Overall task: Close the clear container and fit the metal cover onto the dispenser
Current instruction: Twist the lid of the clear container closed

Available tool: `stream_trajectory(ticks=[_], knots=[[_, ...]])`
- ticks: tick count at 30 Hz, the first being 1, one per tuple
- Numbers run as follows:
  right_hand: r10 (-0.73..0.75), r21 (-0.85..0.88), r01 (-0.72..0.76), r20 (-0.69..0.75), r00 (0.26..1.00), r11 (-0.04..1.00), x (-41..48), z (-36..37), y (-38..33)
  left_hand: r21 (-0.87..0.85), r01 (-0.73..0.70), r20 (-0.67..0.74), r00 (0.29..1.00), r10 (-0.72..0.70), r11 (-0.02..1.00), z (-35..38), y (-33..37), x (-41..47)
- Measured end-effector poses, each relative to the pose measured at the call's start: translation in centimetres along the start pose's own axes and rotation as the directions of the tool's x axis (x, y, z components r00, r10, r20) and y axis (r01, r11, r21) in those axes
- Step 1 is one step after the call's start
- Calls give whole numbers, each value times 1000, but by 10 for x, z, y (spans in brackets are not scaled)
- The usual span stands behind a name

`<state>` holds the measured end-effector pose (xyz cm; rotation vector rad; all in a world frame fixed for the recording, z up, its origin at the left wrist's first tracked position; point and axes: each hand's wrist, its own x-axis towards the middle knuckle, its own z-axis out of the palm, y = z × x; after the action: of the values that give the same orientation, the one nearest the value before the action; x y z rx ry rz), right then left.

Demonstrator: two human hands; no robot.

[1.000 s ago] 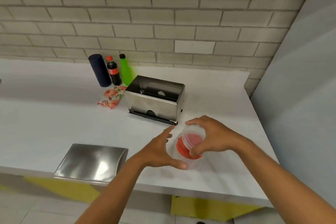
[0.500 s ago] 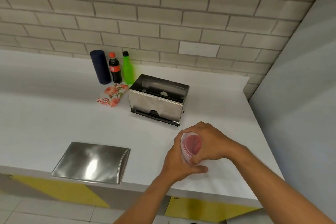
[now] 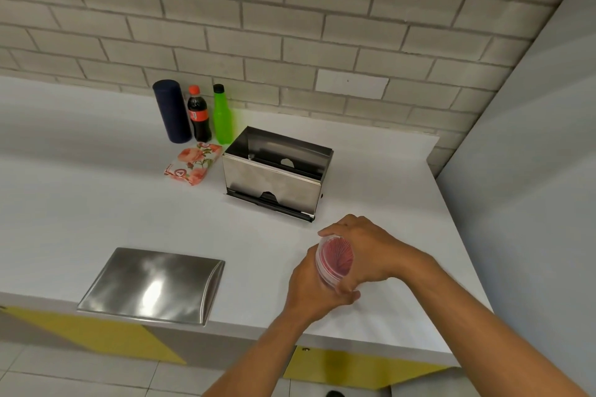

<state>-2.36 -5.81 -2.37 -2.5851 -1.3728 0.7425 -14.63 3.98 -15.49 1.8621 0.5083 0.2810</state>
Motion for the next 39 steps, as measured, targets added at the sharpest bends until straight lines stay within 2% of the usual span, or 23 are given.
stream_trajectory(ticks=[4, 12, 27, 35, 39], knots=[[42, -41, -40, 52, 998, 998, 1, 0, 0, 36, 6, -25, 1000, -5, 999, 3, -6, 2], [33, -94, -26, 66, 997, 995, 2, -3, -4, 53, 17, -32, 999, -15, 998, 5, -9, 3], [20, -82, -9, 137, 990, 997, 0, -10, -8, 72, -13, -27, 1000, 15, 997, 3, -6, 3], [51, -111, -43, 73, 996, 993, -3, -7, -11, 75, -9, -26, 1000, 11, 997, 1, -5, 5], [106, -124, -105, 5, 994, 987, -4, -5, -14, 55, 12, -23, 1000, -10, 998, 0, -4, 4]])
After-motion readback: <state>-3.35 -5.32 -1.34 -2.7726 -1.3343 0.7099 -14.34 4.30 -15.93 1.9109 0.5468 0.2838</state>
